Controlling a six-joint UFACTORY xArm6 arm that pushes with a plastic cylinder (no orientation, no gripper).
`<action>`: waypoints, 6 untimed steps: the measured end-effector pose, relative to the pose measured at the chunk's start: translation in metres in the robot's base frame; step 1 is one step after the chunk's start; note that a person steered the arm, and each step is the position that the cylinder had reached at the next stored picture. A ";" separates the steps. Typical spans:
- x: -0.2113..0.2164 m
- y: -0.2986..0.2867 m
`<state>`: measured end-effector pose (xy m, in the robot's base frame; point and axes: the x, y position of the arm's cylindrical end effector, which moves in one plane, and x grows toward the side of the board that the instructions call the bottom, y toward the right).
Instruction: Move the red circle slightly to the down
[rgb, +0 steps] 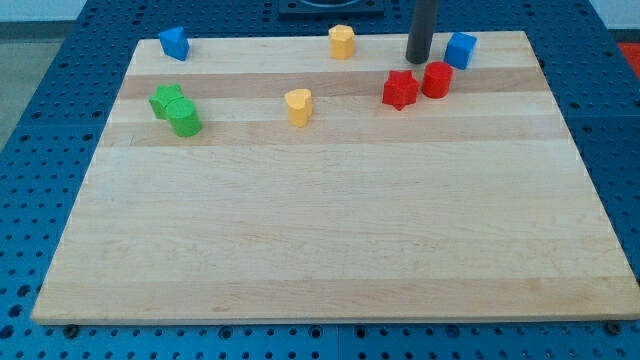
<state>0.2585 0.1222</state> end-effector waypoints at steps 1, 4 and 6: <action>0.022 0.019; -0.001 0.031; -0.002 0.050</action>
